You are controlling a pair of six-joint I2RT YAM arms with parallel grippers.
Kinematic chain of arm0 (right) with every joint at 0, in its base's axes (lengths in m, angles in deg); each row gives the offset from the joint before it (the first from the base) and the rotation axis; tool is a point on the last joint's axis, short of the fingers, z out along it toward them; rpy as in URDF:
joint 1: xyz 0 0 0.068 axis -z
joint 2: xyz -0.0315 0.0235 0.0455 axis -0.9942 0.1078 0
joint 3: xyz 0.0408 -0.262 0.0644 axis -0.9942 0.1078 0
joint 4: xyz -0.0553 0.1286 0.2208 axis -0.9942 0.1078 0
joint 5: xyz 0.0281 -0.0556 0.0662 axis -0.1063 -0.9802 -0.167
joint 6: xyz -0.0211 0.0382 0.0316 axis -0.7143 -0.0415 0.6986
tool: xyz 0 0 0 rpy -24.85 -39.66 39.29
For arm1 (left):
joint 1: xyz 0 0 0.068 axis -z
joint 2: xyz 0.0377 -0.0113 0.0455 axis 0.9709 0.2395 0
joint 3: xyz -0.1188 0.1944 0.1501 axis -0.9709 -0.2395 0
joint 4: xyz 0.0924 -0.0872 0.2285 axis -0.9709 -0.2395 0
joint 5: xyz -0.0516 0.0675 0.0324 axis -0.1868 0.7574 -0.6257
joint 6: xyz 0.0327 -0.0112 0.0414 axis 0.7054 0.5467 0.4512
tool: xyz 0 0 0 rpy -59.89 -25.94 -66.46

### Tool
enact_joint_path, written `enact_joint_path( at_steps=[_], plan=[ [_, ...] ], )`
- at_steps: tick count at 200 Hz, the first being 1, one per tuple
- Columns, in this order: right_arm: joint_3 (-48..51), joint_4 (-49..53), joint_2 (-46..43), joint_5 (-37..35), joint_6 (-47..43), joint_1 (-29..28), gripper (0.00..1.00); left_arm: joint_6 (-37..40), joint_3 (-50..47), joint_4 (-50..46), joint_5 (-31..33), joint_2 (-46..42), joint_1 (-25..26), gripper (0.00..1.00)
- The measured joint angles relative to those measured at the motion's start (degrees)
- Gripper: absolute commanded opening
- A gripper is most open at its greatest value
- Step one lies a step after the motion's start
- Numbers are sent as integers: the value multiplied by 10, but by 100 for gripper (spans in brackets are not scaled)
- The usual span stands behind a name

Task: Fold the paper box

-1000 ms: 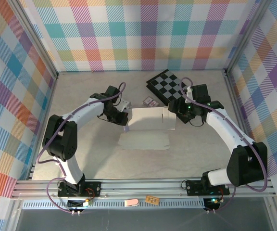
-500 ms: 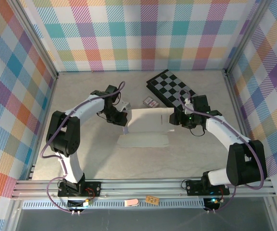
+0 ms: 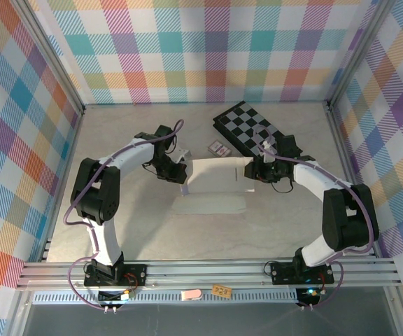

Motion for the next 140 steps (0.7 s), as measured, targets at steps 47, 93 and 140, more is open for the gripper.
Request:
enact_joint_path(
  at_steps=[47,93,140],
  plan=[
    [0,3,-7,-8,-16,-9,4,-35,-37,62,-3,0,0,1],
    [-5,8,-8,-33,-26,-18,0,-64,-58,95,-5,-10,0,11],
    [-6,30,-8,-43,-28,-27,0,-103,-76,148,12,-10,3,16]
  ],
)
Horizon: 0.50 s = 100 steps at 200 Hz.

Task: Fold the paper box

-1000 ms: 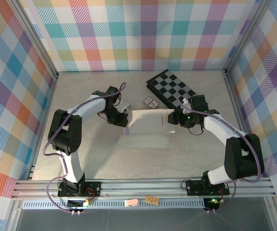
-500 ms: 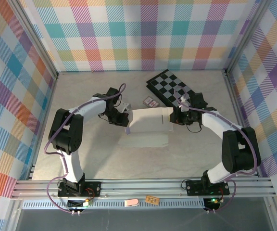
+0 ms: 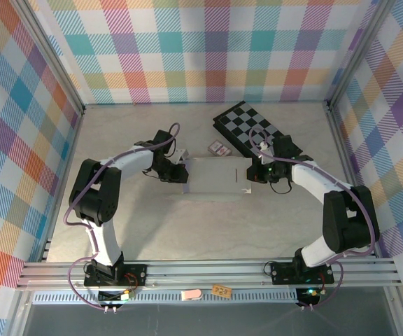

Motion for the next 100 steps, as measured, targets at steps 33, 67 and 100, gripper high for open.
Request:
enact_joint_path(
  at_steps=[33,67,100],
  plan=[
    [0,1,-1,-9,0,-5,0,-17,-4,19,19,-3,6,19],
    [0,2,-10,-15,0,-9,0,-39,-13,46,36,-5,14,21],
    [0,6,-12,-18,0,-12,0,-58,-19,69,52,-6,19,19]
  ],
)
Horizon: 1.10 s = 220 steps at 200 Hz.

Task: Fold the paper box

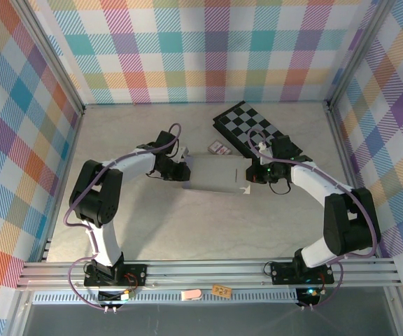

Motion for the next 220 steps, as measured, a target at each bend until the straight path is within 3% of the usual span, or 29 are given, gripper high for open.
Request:
enact_joint_path(
  at_steps=[21,38,72,119,144,166,220],
  plan=[
    [0,0,0,-3,0,0,0,-12,-4,15,11,0,4,16],
    [0,1,0,-8,0,0,0,-17,-4,23,25,0,9,0],
    [0,4,-6,-22,0,-1,0,-45,-8,30,76,-10,30,0],
    [4,4,-26,-42,-4,-8,0,-141,-78,58,229,-85,104,0],
    [16,-1,-37,-50,-8,-13,0,-175,-143,117,249,-129,119,0],
    [31,-11,-55,-55,-17,-19,0,-177,-171,163,239,-133,118,11],
    [41,-25,-84,-78,-36,-30,0,-172,-184,214,236,-133,117,22]
  ],
)
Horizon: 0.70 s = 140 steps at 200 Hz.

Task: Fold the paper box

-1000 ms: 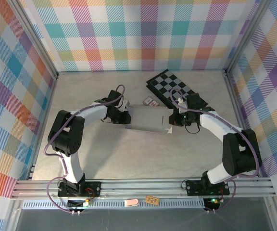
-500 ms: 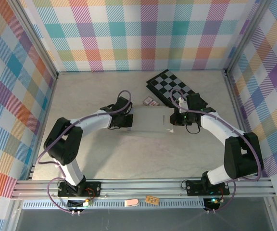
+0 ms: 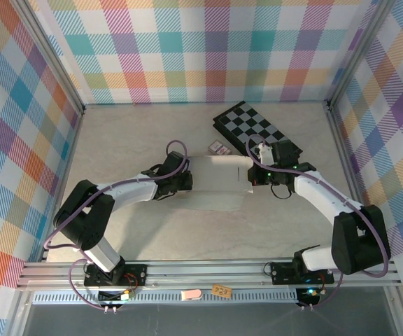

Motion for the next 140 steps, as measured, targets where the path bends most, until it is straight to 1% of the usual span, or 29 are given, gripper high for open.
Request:
enact_joint_path(
  at_steps=[28,50,55,67,80,101,127,140],
  plan=[
    [0,-5,0,-3,0,-4,0,2,-2,16,0,0,-4,25],
    [0,-11,0,-2,0,-5,0,3,-2,32,-3,0,-14,25],
    [0,-13,0,-1,0,-5,0,4,-2,34,-5,0,-16,23],
    [0,-16,0,-1,0,-7,0,9,-2,36,-9,0,-22,13],
    [0,-19,0,-2,-1,-6,0,18,-1,36,-17,3,-26,8],
    [0,-18,0,-5,-4,-6,0,24,9,35,-27,22,-30,7],
    [0,-14,2,-5,-10,-6,0,30,10,34,-31,27,-30,10],
    [-1,-12,5,-3,-13,-6,0,39,10,31,-33,27,-31,6]
  ],
)
